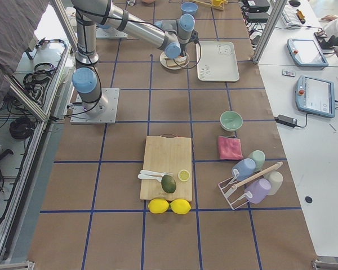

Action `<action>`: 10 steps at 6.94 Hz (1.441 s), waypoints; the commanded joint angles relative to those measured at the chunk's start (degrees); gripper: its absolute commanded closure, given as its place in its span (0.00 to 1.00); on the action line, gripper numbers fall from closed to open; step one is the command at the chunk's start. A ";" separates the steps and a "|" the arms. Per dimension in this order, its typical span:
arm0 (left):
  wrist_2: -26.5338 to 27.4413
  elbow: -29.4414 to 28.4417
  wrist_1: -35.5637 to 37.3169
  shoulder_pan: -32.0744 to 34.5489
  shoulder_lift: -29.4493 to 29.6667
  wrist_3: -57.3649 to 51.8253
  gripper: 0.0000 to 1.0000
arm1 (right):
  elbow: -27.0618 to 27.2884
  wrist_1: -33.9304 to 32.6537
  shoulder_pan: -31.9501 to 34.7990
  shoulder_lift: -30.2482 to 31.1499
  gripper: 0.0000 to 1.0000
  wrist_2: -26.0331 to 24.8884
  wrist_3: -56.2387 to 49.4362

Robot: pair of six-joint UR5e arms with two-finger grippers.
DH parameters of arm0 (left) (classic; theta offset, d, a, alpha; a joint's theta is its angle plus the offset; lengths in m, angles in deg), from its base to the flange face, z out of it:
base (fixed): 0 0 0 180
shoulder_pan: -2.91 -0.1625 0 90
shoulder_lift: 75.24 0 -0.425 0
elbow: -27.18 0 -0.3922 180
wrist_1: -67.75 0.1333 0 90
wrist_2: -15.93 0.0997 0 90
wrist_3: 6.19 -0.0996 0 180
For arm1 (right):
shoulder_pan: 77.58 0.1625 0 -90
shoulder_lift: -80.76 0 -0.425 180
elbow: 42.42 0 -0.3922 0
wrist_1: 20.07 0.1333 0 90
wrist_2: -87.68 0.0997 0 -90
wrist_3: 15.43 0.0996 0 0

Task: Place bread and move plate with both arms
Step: 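Lower the bread onto the egg toast and open the right gripper, then raise the right gripper away while the left arm reaches toward the plate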

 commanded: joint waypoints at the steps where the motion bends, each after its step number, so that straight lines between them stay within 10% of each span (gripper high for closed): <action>1: 0.17 -0.14 0.18 0.00 -0.19 0.05 0.00 | -0.01 -0.60 0.00 -0.30 0.78 0.05 0.03; 2: 0.18 -0.14 0.26 0.00 0.33 0.31 0.00 | -0.18 -0.34 0.00 -0.21 0.39 -0.04 0.29; 4: 0.35 0.21 -0.52 0.00 0.86 0.92 0.00 | -4.98 0.88 -0.26 1.19 0.05 -2.48 1.26; 8: -0.70 5.63 4.54 0.00 3.05 8.60 0.00 | -28.78 31.68 -0.79 5.67 0.01 -19.88 5.66; 10: -1.49 14.22 15.93 4.10 5.25 15.83 0.00 | -31.66 41.03 -1.48 12.05 0.00 -26.22 7.31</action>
